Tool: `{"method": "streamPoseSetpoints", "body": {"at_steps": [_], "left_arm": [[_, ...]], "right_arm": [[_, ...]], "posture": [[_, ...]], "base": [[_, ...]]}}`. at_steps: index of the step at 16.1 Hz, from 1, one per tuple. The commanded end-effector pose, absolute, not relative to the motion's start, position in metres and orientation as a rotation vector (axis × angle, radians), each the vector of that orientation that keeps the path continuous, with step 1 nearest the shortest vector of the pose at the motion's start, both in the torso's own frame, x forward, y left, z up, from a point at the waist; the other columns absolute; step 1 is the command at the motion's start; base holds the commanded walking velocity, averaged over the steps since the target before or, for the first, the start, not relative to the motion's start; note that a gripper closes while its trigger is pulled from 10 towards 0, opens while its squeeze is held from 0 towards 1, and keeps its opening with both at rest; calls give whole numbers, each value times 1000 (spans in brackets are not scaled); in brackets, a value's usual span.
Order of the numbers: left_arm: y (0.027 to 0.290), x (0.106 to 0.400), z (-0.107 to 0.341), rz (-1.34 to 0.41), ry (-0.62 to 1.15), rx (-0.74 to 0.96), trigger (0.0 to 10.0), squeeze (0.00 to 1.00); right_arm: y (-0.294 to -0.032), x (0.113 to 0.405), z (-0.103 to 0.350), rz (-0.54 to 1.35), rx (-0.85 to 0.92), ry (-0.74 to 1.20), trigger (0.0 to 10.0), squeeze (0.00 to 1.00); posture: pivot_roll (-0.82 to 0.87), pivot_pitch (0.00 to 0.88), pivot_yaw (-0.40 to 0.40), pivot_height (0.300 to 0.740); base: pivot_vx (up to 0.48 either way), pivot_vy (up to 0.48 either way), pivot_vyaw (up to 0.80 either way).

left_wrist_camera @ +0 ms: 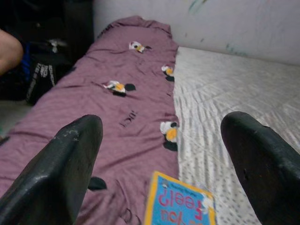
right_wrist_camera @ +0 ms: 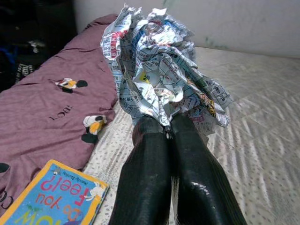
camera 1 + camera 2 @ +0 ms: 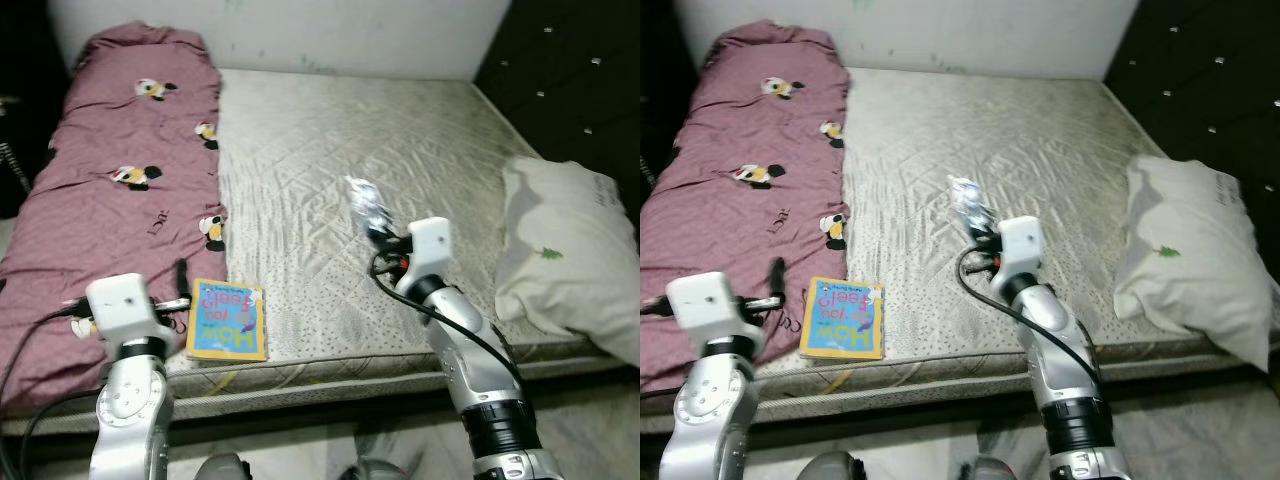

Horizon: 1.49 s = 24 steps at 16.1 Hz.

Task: Clean up the room

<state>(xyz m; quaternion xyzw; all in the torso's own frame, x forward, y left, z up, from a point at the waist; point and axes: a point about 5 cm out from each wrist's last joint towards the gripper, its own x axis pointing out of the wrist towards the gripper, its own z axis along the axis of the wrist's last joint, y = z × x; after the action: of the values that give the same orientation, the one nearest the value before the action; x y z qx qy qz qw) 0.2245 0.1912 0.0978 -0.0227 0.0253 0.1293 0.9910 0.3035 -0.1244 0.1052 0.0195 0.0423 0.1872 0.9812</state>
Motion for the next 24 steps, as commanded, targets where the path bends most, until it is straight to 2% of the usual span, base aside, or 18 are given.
{"method": "streamPoseSetpoints", "body": {"at_steps": [1, 11, 17, 20, 24], "left_arm": [[183, 226, 97, 240, 58, -62, 10000, 0], [185, 226, 99, 261, 48, -47, 10000, 0], [194, 226, 121, 294, -8, 20, 10000, 0], [197, 216, 107, 295, 48, 32, 10000, 0], [188, 214, 101, 276, 66, 22, 10000, 0]], "right_arm": [[-136, 303, 104, 345, 29, 91, 10000, 0], [-126, 306, 111, 399, 24, 60, 10000, 0], [-115, 309, 118, 456, 6, 25, 10000, 0], [-105, 306, 114, 495, 10, 34, 10000, 0], [-108, 304, 110, 488, 1, 40, 10000, 0]], "posture": [[-1, 0, -87, 740], [-8, 19, -92, 740], [75, 42, -88, 740], [73, 39, -95, 740], [61, 33, -86, 740]], "base": [[0, 480, 0], [0, 480, 0], [0, 0, 800], [0, 0, 800], [0, 0, 800]]}}
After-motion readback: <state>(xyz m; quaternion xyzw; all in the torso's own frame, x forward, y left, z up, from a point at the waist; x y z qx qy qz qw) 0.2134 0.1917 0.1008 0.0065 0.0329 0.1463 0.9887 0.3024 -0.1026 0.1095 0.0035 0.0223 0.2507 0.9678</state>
